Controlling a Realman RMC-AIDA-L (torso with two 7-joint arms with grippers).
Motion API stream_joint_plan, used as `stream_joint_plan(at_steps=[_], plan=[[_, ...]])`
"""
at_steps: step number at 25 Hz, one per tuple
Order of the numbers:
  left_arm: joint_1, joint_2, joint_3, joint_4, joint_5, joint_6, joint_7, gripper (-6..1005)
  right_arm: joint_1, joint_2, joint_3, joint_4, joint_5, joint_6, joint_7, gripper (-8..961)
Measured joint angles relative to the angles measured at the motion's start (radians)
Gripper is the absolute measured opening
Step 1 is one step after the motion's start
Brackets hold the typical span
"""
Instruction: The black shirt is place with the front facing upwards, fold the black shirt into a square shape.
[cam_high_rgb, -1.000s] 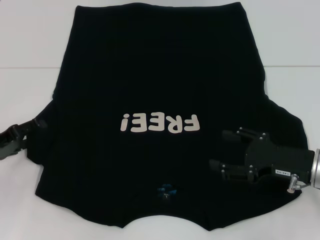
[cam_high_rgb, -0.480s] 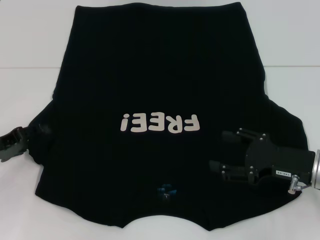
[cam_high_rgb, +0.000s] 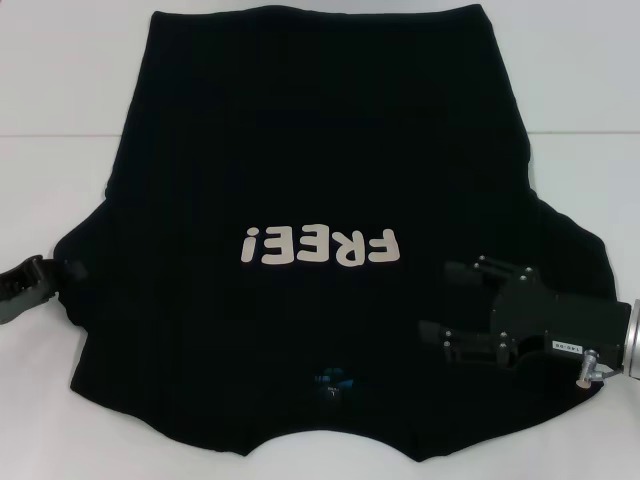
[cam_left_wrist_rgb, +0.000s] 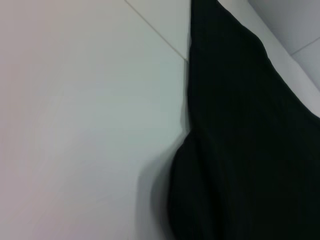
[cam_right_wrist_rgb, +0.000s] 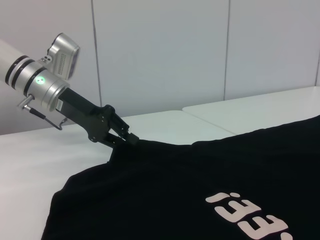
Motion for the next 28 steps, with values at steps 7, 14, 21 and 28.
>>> stream_joint_plan(at_steps=[7,14,21,28], plan=[[-0.006,0.000,0.043,0.001,0.000,-0.020,-0.001,220,-0.001,0.000,0.000,0.000,0.002,0.000,0.000,895],[-0.006,0.001,0.035,0.024,0.000,-0.028,-0.001,3,-0.003,0.000,0.000,0.000,0.004,0.000,0.001,895],[0.000,0.033,0.030,0.081,-0.007,-0.021,-0.016,1,-0.006,0.000,0.002,-0.005,0.005,-0.005,0.013,895],[-0.020,0.047,0.034,0.104,-0.001,-0.016,-0.047,2,-0.006,0.000,0.003,-0.004,0.005,-0.008,0.014,894]])
